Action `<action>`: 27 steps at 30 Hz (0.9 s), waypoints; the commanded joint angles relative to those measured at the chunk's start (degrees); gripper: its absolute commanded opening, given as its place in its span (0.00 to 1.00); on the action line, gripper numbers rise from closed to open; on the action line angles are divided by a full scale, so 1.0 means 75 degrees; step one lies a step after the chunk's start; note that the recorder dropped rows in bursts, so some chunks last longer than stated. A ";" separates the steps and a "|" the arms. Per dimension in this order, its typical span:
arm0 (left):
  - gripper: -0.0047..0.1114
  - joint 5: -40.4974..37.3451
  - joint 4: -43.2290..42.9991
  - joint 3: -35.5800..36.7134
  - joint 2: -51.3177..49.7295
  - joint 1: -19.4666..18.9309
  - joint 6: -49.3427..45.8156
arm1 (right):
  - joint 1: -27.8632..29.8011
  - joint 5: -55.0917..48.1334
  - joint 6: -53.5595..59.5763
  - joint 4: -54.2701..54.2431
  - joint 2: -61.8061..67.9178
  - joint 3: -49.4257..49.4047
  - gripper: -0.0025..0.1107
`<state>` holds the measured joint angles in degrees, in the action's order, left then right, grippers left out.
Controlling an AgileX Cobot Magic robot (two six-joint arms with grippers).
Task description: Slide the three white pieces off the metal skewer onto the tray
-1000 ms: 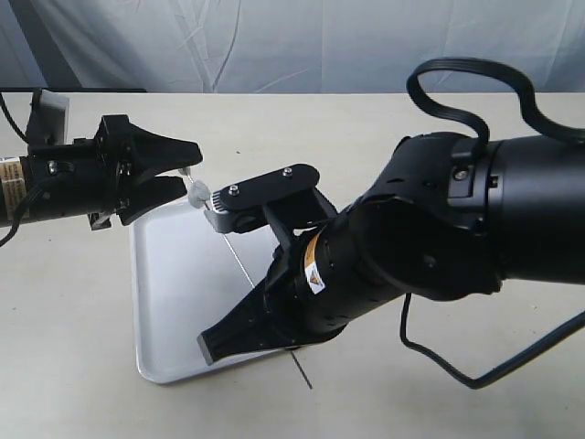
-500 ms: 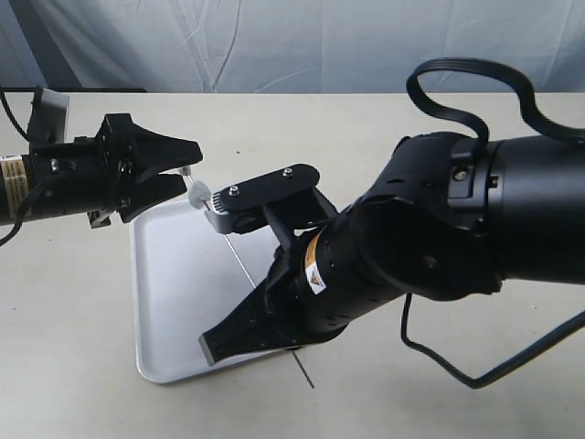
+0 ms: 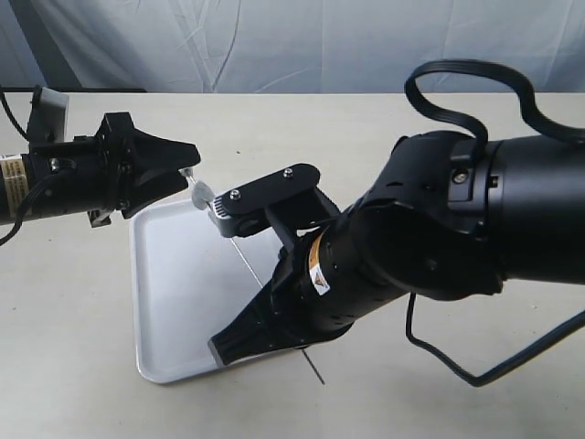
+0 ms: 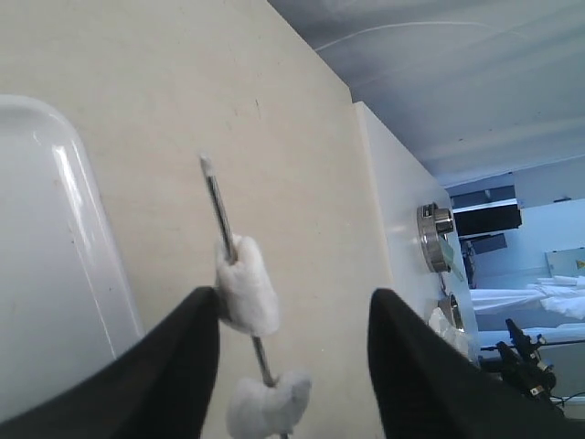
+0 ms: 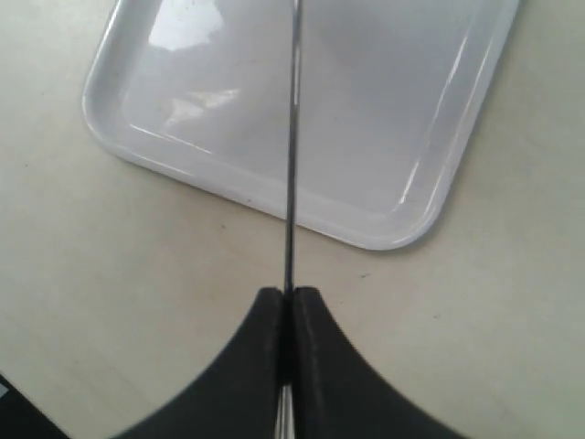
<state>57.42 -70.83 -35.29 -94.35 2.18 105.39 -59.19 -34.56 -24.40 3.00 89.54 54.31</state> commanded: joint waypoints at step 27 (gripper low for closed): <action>0.19 -0.0325 0.0189 -0.0028 -0.0043 0.0024 -0.0111 | -0.0032 -0.0100 0.0001 0.0256 0.0024 -0.0039 0.02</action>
<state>55.15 -69.99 -35.29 -94.35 2.18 104.94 -59.19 -35.69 -24.53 4.30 89.73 54.31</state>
